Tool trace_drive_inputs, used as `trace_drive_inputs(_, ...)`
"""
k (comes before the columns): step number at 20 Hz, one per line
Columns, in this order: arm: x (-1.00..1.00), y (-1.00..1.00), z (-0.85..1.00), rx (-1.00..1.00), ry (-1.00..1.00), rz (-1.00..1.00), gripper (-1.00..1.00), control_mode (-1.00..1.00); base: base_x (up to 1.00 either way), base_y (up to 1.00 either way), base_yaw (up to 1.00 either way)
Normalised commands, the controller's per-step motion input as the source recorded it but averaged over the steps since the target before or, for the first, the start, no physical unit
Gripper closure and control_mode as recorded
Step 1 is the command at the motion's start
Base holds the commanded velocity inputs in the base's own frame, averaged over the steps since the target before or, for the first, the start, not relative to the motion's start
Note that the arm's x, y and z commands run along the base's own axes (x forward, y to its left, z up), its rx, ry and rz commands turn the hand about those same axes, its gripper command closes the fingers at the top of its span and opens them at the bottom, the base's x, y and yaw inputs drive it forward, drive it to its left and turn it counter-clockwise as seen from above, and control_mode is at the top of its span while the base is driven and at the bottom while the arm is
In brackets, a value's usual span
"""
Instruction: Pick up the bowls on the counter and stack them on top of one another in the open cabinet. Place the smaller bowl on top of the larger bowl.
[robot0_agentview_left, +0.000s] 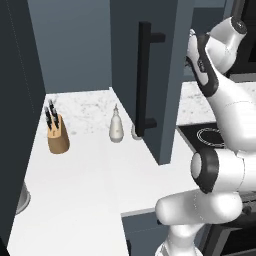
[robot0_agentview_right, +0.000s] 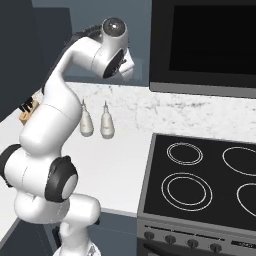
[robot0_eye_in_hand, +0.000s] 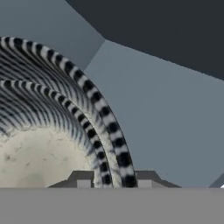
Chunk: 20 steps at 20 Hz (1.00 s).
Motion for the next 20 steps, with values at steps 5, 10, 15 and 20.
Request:
trace_drive_inputs(5,0.92,0.25,-0.01,0.0,0.0,-0.16,1.0,-1.0,0.0,0.0,0.0)
trace_drive_inputs(10,0.83,0.2,-0.01,0.0,0.0,-0.15,-1.0,-1.0,0.0,0.0,0.0)
trace_drive_inputs(15,-0.07,0.0,0.0,0.0,-0.04,0.0,-1.0,-1.0,0.0,0.0,0.0)
trace_drive_inputs(20,-0.85,-0.03,0.0,0.0,-0.25,-0.01,-1.0,-1.0,0.0,0.0,0.0)
